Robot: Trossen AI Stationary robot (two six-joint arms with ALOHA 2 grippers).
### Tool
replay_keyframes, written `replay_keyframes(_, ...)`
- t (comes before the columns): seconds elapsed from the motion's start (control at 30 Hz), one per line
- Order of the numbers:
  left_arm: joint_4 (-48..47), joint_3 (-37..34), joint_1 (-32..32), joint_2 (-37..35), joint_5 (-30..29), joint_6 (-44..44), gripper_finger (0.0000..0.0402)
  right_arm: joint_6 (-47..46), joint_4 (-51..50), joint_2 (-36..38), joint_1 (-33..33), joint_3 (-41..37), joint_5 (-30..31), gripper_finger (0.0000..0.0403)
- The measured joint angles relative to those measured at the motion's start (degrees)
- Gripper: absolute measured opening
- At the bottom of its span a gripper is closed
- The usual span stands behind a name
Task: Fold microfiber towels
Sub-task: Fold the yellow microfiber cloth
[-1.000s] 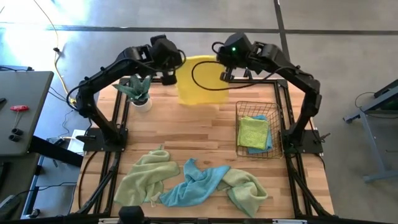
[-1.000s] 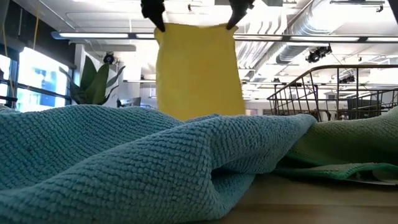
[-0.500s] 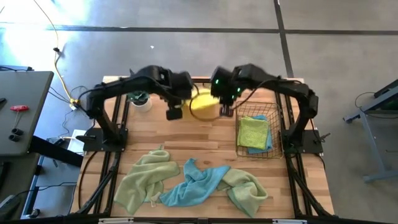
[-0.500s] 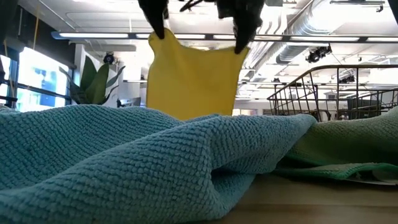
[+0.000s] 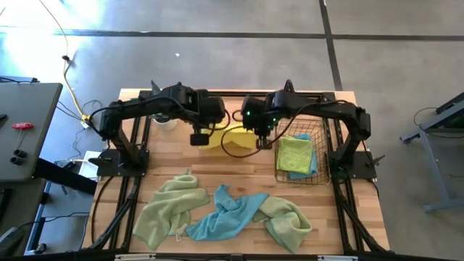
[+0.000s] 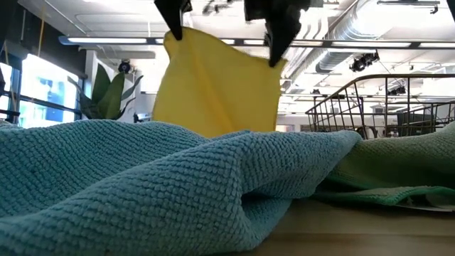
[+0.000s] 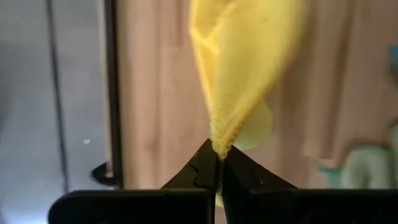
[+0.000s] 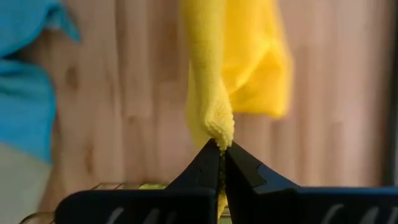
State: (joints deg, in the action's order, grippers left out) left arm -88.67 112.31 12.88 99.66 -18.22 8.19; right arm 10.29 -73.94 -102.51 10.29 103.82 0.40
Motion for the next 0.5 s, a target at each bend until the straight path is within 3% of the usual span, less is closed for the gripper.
replay_keyframes(0.27,0.0,2.2,2.6,-2.8,-8.8,8.5,0.0000,4.5,-0.1,0.2,3.0,18.3,8.8,0.0000)
replay_keyframes(0.5,1.9,7.3,7.5,-3.4,-14.9,17.7,0.0000,10.7,4.8,0.2,8.1,22.9,17.7,0.0000)
